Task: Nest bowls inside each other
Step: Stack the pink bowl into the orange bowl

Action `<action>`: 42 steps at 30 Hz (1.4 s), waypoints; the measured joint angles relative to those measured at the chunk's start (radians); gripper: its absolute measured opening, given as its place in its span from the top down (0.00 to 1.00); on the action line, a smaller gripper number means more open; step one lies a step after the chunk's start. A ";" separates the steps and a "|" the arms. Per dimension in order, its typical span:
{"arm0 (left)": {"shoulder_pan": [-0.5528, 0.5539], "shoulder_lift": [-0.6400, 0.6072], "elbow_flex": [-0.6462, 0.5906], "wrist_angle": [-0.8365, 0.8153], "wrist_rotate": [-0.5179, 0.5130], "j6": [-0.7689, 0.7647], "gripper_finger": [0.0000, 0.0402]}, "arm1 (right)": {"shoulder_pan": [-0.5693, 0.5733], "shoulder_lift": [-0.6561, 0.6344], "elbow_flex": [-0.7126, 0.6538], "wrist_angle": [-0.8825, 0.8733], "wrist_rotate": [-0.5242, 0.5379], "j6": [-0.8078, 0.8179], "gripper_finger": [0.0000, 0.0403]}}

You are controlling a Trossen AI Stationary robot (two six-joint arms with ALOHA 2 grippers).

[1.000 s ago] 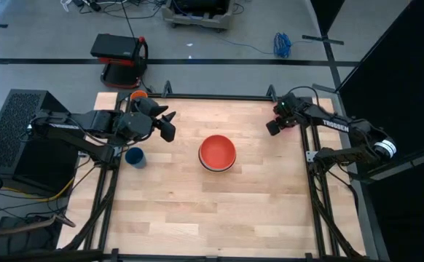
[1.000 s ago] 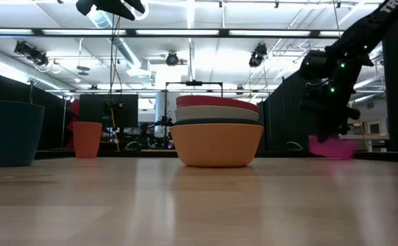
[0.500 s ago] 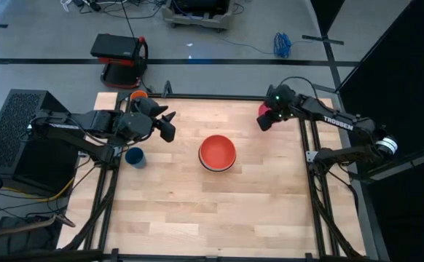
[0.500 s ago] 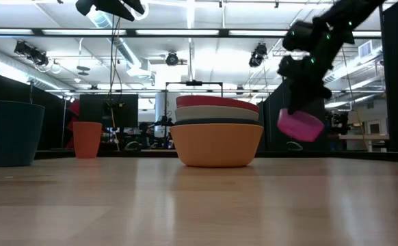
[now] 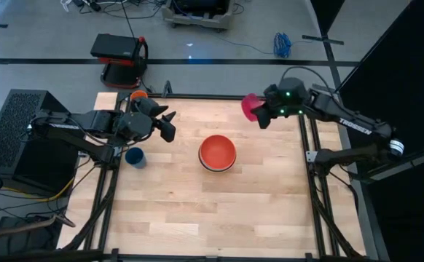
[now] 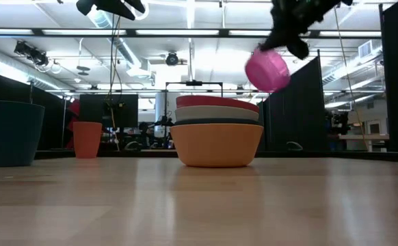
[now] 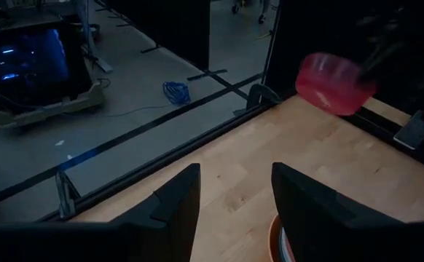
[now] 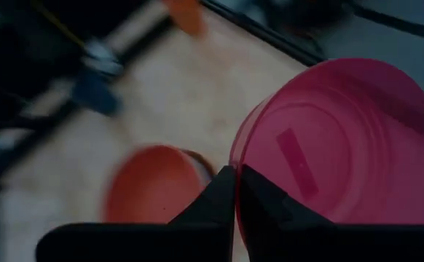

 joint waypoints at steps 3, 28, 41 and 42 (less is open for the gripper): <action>0.000 0.000 0.000 0.000 0.000 0.000 0.61 | 0.061 -0.008 0.000 0.118 -0.025 0.047 1.00; 0.000 0.000 0.000 0.068 0.000 0.049 0.61 | 0.374 0.218 0.000 0.237 -0.050 0.128 1.00; 0.000 0.000 0.000 0.072 0.019 0.049 0.61 | 0.392 0.338 0.000 0.202 0.005 0.071 1.00; 0.000 0.000 0.000 0.072 0.021 0.049 0.61 | 0.390 0.343 0.000 0.195 0.013 0.063 1.00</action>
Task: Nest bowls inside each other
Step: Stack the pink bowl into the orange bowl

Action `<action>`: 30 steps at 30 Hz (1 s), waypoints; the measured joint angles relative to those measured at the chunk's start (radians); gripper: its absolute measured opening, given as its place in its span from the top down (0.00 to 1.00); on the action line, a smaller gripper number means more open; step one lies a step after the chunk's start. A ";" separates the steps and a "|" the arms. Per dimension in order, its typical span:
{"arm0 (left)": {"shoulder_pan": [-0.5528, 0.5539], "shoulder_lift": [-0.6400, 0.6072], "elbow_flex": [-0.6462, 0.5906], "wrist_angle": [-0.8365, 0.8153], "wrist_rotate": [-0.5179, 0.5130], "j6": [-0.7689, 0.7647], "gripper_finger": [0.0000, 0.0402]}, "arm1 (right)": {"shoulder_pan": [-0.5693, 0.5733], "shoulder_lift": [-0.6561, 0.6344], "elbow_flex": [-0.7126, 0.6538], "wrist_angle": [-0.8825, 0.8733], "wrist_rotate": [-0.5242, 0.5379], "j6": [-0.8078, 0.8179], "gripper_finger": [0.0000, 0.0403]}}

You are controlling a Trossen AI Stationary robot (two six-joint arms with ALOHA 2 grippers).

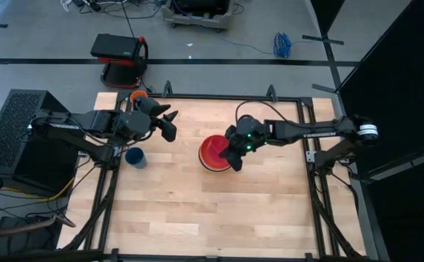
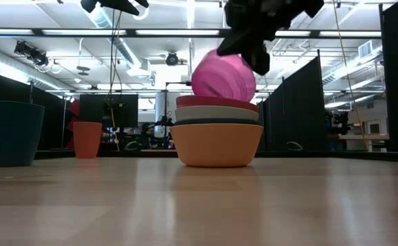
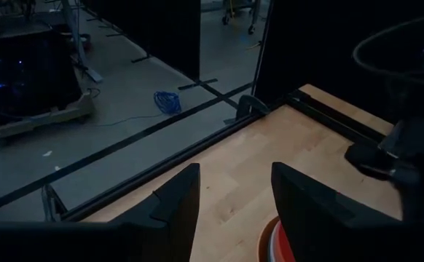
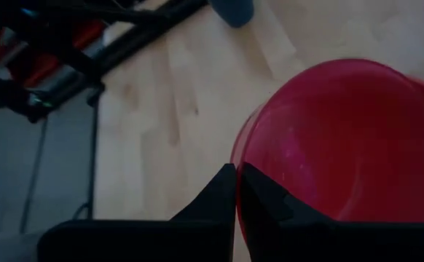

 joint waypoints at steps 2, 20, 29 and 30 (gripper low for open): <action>0.000 0.000 0.000 0.000 0.004 0.000 0.61 | -0.003 0.009 0.000 -0.014 0.017 -0.015 1.00; 0.000 0.000 0.000 0.001 0.026 0.000 0.61 | -0.015 0.054 0.000 -0.087 0.112 -0.097 1.00; 0.000 0.000 0.000 0.001 0.035 -0.002 0.61 | -0.005 0.058 0.000 -0.087 0.098 -0.088 0.95; 0.000 0.000 0.000 0.002 0.036 -0.002 0.61 | -0.004 0.059 0.000 -0.087 0.096 -0.087 0.94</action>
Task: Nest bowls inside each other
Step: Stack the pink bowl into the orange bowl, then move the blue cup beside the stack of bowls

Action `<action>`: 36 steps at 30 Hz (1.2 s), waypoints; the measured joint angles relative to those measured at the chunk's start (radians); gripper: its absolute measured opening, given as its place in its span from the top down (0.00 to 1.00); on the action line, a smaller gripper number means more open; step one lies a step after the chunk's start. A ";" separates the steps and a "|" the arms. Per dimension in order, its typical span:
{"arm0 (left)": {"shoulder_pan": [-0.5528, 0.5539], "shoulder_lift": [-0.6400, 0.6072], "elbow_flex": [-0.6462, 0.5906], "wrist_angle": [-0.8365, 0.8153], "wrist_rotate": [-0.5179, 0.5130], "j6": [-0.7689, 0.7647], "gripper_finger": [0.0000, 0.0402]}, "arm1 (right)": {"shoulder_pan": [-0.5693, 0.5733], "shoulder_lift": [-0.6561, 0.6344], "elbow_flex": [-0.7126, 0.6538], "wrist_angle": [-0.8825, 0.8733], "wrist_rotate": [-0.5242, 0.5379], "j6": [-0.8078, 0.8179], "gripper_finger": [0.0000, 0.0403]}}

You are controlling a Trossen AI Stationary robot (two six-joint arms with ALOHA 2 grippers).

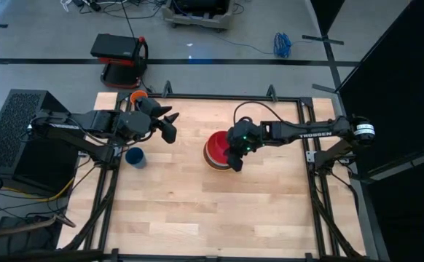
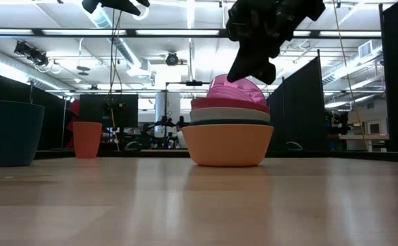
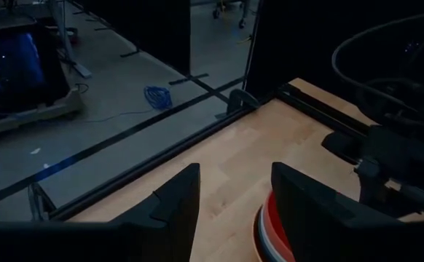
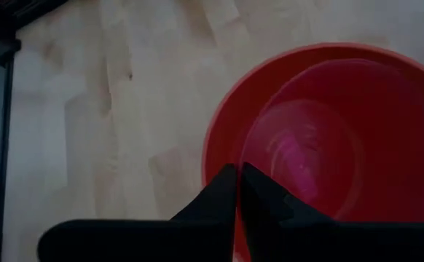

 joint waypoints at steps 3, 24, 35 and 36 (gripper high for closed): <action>0.000 0.000 0.000 0.000 0.004 -0.001 0.61 | 0.002 0.003 0.000 0.000 -0.006 0.005 0.90; 0.000 0.000 0.000 0.004 0.024 -0.002 0.61 | 0.015 0.053 -0.001 0.055 -0.072 0.057 0.65; -0.002 -0.003 0.000 0.072 0.027 0.028 0.61 | 0.008 -0.148 0.000 0.370 -0.085 0.053 0.68; -0.002 -0.003 0.000 0.078 0.028 0.031 0.61 | 0.007 -0.166 0.000 0.398 -0.086 0.053 0.68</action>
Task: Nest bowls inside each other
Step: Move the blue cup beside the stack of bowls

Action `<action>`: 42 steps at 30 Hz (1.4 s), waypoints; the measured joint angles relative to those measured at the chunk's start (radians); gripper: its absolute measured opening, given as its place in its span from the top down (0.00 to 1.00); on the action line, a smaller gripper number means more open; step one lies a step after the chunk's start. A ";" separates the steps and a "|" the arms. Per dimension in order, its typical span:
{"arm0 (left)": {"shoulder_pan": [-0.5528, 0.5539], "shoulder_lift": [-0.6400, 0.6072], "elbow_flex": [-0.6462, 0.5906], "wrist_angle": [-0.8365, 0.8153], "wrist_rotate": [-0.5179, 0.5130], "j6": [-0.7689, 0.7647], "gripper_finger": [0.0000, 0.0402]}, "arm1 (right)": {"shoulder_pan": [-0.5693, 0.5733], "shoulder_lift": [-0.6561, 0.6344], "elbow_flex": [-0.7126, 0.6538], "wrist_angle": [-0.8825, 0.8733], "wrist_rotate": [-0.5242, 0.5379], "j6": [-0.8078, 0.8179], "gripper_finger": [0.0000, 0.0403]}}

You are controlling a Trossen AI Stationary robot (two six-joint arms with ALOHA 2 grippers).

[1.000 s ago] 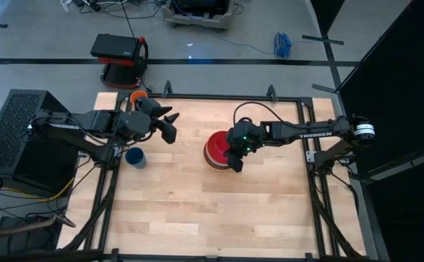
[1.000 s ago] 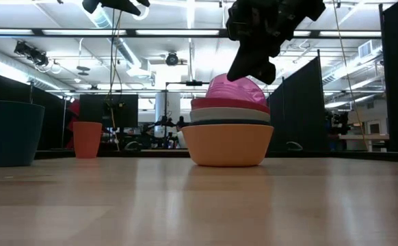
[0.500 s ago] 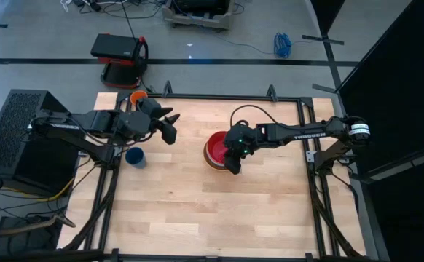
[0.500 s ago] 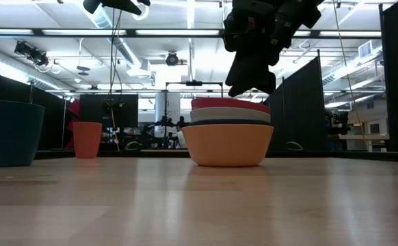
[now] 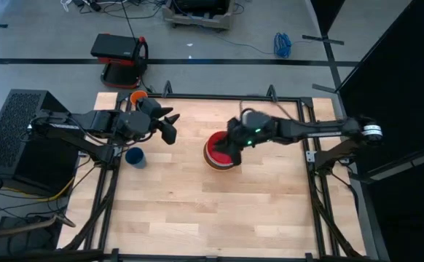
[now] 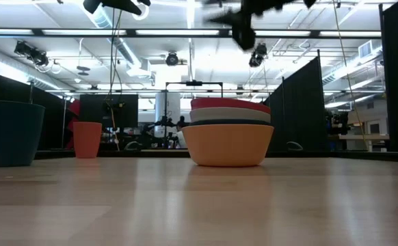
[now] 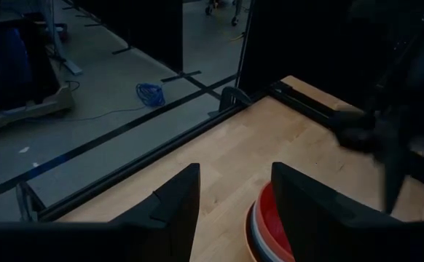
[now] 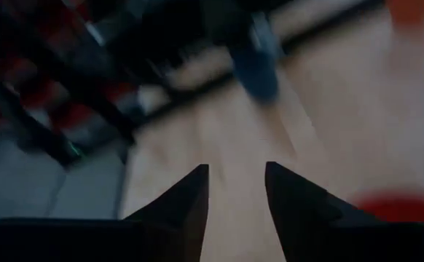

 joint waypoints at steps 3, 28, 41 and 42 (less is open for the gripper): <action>0.000 -0.001 0.000 0.019 0.001 0.009 0.61 | -0.002 -0.056 0.000 0.087 -0.003 -0.001 0.69; -0.152 -0.183 -0.182 0.352 -0.047 0.134 0.61 | 0.090 -0.437 -0.223 0.296 0.090 0.077 0.72; -0.204 -0.232 -0.297 0.465 -0.079 0.126 0.61 | 0.168 -0.692 -0.594 0.567 0.260 0.211 0.75; -0.205 -0.234 -0.297 0.429 -0.079 0.120 0.61 | 0.173 -0.716 -0.622 0.594 0.276 0.224 0.75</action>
